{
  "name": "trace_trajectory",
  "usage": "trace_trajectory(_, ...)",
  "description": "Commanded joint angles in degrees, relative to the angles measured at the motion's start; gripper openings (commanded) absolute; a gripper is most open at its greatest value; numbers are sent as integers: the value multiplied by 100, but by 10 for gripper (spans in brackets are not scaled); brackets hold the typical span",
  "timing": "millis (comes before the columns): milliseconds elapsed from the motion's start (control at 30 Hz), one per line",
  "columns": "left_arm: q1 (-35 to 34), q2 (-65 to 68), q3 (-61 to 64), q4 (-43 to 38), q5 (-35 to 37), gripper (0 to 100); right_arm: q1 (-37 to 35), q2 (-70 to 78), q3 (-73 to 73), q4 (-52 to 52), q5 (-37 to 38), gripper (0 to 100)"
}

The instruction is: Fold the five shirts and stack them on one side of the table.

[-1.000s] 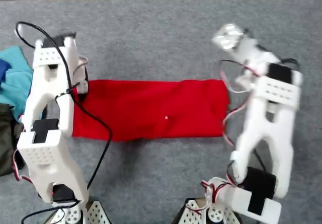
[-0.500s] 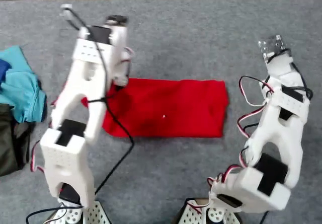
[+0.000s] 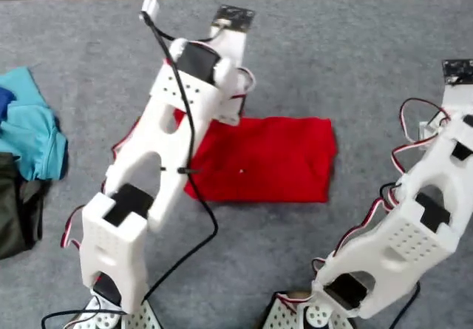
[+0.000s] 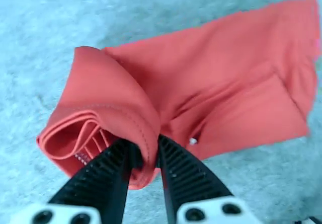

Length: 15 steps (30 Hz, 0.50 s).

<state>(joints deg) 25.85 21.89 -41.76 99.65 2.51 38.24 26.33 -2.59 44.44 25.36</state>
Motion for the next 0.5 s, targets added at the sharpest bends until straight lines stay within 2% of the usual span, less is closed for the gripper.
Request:
trace_trajectory(0, 396, -338, -308, 35, 44, 21, 57, 4, -356, 62, -88, 16)
trace_trajectory(233, 897, -330, -308, -26, 44, 20, 57, 31, -365, 26, -88, 16)
trace_trajectory(467, 993, 40, -316, -888, 378, 20, 57, 40, -365, 18, -88, 16)
